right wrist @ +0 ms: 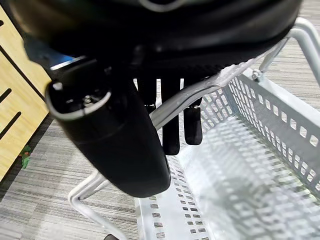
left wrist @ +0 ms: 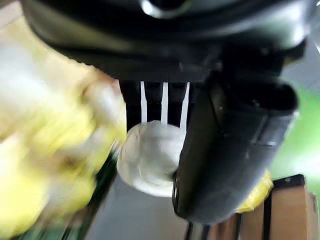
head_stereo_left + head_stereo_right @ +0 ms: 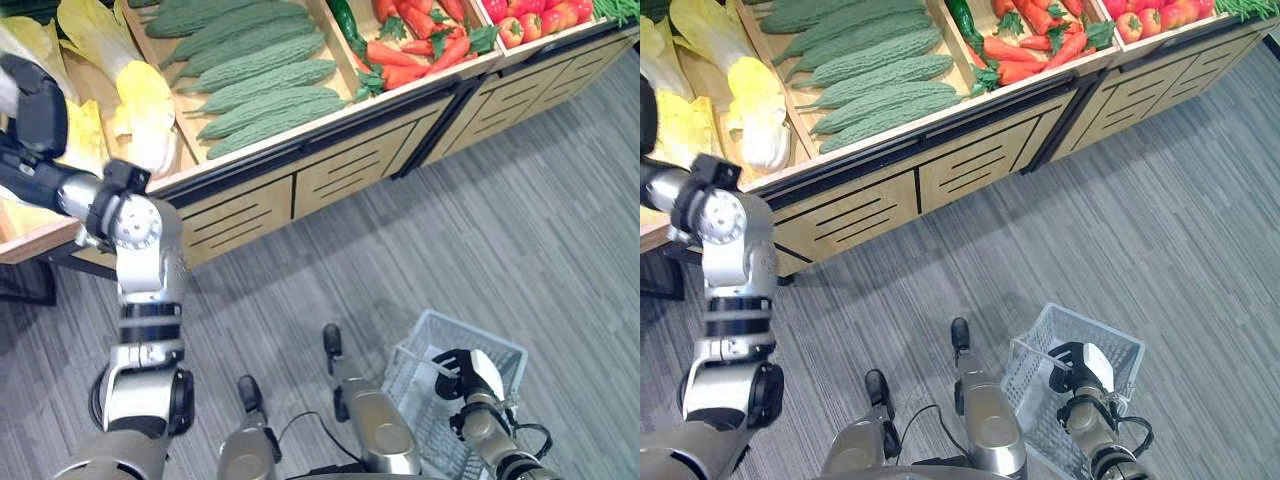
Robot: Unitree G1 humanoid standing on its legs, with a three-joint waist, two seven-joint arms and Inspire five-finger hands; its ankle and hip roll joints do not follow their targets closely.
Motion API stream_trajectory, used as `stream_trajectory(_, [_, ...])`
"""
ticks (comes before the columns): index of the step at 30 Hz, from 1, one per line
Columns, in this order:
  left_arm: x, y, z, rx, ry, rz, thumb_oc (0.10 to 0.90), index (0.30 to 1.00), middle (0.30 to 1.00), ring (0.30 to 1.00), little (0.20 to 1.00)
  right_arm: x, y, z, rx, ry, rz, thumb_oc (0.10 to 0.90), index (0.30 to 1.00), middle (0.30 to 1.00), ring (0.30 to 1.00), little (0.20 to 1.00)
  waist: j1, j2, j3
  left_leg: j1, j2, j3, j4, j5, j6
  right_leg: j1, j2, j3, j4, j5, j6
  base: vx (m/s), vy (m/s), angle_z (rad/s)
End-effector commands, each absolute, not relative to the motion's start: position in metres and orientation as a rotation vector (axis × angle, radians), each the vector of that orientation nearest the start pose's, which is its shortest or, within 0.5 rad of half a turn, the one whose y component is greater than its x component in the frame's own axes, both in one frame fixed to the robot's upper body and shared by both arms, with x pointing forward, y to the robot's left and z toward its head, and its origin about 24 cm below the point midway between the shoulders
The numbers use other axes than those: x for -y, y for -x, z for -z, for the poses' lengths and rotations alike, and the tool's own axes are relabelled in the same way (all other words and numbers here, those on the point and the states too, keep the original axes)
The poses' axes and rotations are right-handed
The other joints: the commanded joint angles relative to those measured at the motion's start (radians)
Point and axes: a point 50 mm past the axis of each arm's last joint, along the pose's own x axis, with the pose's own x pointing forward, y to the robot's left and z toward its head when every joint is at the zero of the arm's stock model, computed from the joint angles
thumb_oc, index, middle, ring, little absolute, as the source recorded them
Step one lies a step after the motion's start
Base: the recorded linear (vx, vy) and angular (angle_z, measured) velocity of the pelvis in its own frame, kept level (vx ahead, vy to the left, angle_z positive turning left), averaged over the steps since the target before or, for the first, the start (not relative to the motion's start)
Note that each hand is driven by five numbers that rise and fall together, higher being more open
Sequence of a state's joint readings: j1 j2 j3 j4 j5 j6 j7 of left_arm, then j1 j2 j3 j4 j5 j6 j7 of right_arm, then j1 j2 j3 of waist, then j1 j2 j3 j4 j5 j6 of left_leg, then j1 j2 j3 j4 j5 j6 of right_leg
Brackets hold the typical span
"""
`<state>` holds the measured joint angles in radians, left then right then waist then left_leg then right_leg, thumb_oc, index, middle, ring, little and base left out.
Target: Get the vegetables into the basket
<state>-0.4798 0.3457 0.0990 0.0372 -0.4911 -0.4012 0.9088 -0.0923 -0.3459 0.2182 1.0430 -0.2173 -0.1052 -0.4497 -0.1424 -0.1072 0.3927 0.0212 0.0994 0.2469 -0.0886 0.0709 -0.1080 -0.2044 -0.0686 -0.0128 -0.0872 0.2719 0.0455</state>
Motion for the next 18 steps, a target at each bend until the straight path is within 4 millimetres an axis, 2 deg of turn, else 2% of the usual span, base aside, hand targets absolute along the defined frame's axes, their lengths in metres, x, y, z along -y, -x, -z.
stream_trajectory(1, [-0.268, -0.285, -0.236, 0.914, 0.487, -0.303, 0.4, 0.3, 0.3, 0.3, 0.3, 0.303, -0.169, 0.094, -0.721, 0.857, 0.393, 0.4, 0.3, 0.3, 0.3, 0.3, 0.014, 0.015, -0.073, 0.016, 0.003, -0.05, 0.001, -0.061, 0.005, 0.064, -0.116, 0.038, 0.031, -0.113, 0.109, -0.01, 0.06, -0.07])
stream_trajectory(3, [-0.268, -0.284, -0.224, 0.855, 0.472, -0.156, 0.4, 0.3, 0.3, 0.3, 0.3, 0.306, -0.167, 0.094, -0.734, 0.887, 0.385, 0.4, 0.3, 0.3, 0.3, 0.3, 0.008, 0.024, -0.087, 0.028, 0.001, -0.038, 0.001, -0.065, 0.003, 0.074, -0.117, 0.04, 0.022, -0.109, 0.113, 0.01, 0.038, -0.13])
stream_trajectory(5, [-0.26, -0.283, -0.208, 0.763, 0.484, 0.003, 0.4, 0.3, 0.3, 0.3, 0.3, 0.31, -0.164, 0.093, -0.745, 0.898, 0.384, 0.4, 0.3, 0.3, 0.3, 0.3, 0.005, 0.034, -0.1, 0.037, 0.0, -0.029, 0.001, -0.069, 0.002, 0.079, -0.118, 0.047, 0.015, -0.106, 0.117, 0.0, 0.008, 0.02])
stream_trajectory(6, [-0.26, -0.283, -0.208, 0.763, 0.484, 0.003, 0.4, 0.3, 0.3, 0.3, 0.3, 0.31, -0.164, 0.093, -0.745, 0.898, 0.384, 0.4, 0.3, 0.3, 0.3, 0.3, 0.005, 0.034, -0.1, 0.037, 0.0, -0.029, 0.001, -0.069, 0.002, 0.079, -0.118, 0.047, 0.015, -0.106, 0.117, 0.0, 0.0, 0.0])
stream_trajectory(8, [-0.247, -0.281, -0.185, 0.659, 0.492, 0.118, 0.4, 0.3, 0.3, 0.3, 0.3, 0.311, -0.159, 0.094, -0.756, 0.893, 0.372, 0.4, 0.3, 0.3, 0.3, 0.3, -0.006, 0.045, -0.113, 0.049, 0.0, -0.018, 0.001, -0.069, 0.002, 0.086, -0.118, 0.053, 0.012, -0.105, 0.116, 0.0, 0.0, 0.0])
stream_trajectory(10, [-0.246, -0.28, -0.178, 0.626, 0.486, 0.122, 0.4, 0.3, 0.3, 0.3, 0.3, 0.311, -0.158, 0.094, -0.759, 0.891, 0.368, 0.4, 0.3, 0.3, 0.3, 0.3, -0.008, 0.046, -0.115, 0.054, 0.0, -0.015, 0.001, -0.07, 0.002, 0.091, -0.118, 0.054, 0.011, -0.106, 0.115, 0.01, -0.001, -0.02])
stream_trajectory(11, [-0.237, -0.279, -0.165, 0.564, 0.506, 0.157, 0.4, 0.3, 0.3, 0.3, 0.3, 0.312, -0.157, 0.094, -0.755, 0.893, 0.363, 0.4, 0.3, 0.3, 0.3, 0.3, -0.014, 0.05, -0.119, 0.062, 0.0, -0.012, 0.001, -0.07, 0.003, 0.097, -0.118, 0.057, 0.011, -0.107, 0.114, 0.01, -0.006, -0.12])
stream_trajectory(12, [-0.237, -0.279, -0.165, 0.564, 0.506, 0.157, 0.4, 0.3, 0.3, 0.3, 0.3, 0.312, -0.156, 0.094, -0.756, 0.893, 0.363, 0.4, 0.3, 0.3, 0.3, 0.3, -0.014, 0.05, -0.12, 0.062, 0.0, -0.012, 0.001, -0.07, 0.003, 0.097, -0.118, 0.057, 0.01, -0.107, 0.114, 0.01, -0.003, -0.13])
stream_trajectory(13, [-0.239, -0.279, -0.154, 0.522, 0.511, 0.151, 0.4, 0.3, 0.3, 0.3, 0.3, 0.313, -0.156, 0.094, -0.757, 0.89, 0.359, 0.4, 0.3, 0.3, 0.3, 0.3, -0.016, 0.053, -0.122, 0.067, 0.0, -0.009, 0.001, -0.071, 0.004, 0.1, -0.119, 0.06, 0.01, -0.108, 0.114, 0.01, 0.0, -0.12])
stream_trajectory(14, [-0.233, -0.277, -0.143, 0.477, 0.528, 0.173, 0.4, 0.3, 0.3, 0.3, 0.3, 0.314, -0.155, 0.093, -0.758, 0.893, 0.357, 0.4, 0.3, 0.3, 0.3, 0.3, -0.019, 0.057, -0.127, 0.074, -0.001, -0.007, 0.001, -0.072, 0.005, 0.105, -0.118, 0.063, 0.008, -0.109, 0.114, 0.02, 0.0, -0.09])
stream_trajectory(18, [-0.225, -0.274, -0.128, 0.411, 0.539, 0.218, 0.4, 0.3, 0.3, 0.3, 0.3, 0.315, -0.155, 0.092, -0.754, 0.881, 0.36, 0.4, 0.3, 0.3, 0.3, 0.3, -0.026, 0.063, -0.134, 0.085, -0.001, 0.003, 0.001, -0.072, 0.006, 0.115, -0.117, 0.07, 0.005, -0.111, 0.113, 0.01, -0.001, -0.14])
